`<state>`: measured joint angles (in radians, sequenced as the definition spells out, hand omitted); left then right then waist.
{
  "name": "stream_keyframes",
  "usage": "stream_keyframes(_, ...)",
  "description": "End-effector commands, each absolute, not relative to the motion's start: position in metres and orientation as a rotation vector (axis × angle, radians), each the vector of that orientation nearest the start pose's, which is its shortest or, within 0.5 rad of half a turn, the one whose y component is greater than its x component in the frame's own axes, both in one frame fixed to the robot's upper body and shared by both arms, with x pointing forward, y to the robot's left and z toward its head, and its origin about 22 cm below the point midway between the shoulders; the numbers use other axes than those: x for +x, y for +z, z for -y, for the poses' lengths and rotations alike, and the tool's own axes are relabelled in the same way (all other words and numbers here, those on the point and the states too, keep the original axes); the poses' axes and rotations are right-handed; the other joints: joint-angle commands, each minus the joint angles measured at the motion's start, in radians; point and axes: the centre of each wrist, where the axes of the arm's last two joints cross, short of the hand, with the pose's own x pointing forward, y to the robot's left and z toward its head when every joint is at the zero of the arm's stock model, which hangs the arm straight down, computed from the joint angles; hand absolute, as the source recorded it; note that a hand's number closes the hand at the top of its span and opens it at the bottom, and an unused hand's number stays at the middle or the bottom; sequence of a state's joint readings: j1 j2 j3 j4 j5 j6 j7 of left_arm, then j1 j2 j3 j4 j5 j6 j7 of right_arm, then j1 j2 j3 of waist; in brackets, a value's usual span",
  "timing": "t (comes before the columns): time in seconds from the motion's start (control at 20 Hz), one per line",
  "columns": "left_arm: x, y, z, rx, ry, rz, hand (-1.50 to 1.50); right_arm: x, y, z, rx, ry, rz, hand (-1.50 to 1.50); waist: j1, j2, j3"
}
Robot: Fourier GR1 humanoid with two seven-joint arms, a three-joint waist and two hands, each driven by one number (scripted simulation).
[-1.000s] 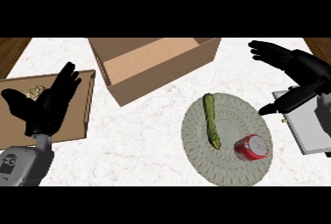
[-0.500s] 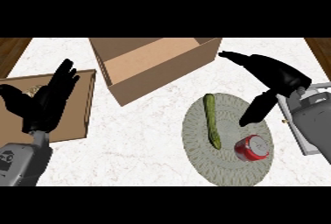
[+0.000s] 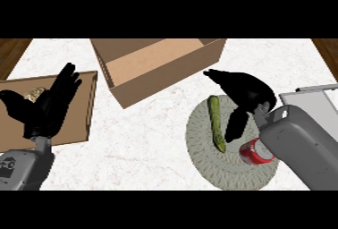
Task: Pick the squash from the placemat and place it in the tiered shelf
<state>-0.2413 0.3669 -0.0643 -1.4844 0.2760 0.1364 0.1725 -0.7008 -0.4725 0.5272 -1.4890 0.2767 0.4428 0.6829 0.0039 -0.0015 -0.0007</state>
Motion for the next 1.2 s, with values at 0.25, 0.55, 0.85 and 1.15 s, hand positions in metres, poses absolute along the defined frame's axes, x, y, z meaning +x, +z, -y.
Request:
stream_keyframes(0.25,0.313,0.061,-0.305,0.079,-0.042,1.514,0.00,0.319,0.126,0.128,-0.685,1.467,0.973,-1.50,-0.005,0.003,0.000)
stream_keyframes(0.55,0.283,0.058,-0.274,0.094,-0.049,1.528,0.00,0.312,0.120,0.133,-0.695,1.481,0.926,-1.50,-0.001,0.001,0.001)
stream_keyframes(0.85,0.307,0.067,-0.284,0.061,-0.051,1.512,0.00,0.315,0.093,0.139,-0.701,1.477,0.922,-1.50,-0.001,0.002,0.001)
stream_keyframes(1.15,0.301,0.060,-0.277,0.082,-0.059,1.524,0.00,0.300,0.078,0.123,-0.692,1.433,0.951,-1.50,-0.002,0.001,0.001)
